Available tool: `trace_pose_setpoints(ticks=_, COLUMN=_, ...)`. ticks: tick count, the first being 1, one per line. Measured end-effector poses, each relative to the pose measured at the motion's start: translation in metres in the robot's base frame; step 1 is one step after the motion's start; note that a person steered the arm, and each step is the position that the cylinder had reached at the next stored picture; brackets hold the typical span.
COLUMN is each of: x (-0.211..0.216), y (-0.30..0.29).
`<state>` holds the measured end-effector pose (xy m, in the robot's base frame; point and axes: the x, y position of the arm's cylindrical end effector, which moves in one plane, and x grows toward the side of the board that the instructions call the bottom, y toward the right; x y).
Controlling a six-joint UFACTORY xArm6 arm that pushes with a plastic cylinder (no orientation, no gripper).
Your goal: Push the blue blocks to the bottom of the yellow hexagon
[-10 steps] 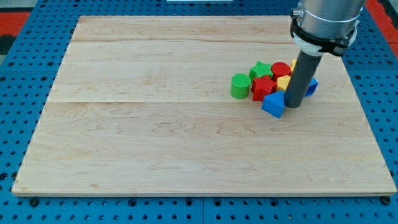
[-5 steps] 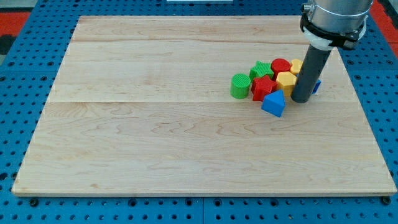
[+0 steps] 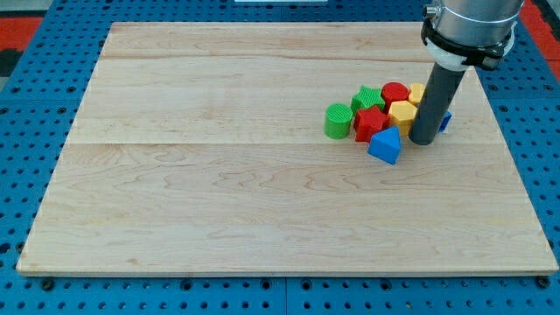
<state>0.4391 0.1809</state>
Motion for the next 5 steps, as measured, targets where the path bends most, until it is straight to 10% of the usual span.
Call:
trace_pose_setpoints(ticks=2, x=0.085, y=0.006)
trace_pose_setpoints(ticks=5, x=-0.011, y=0.1)
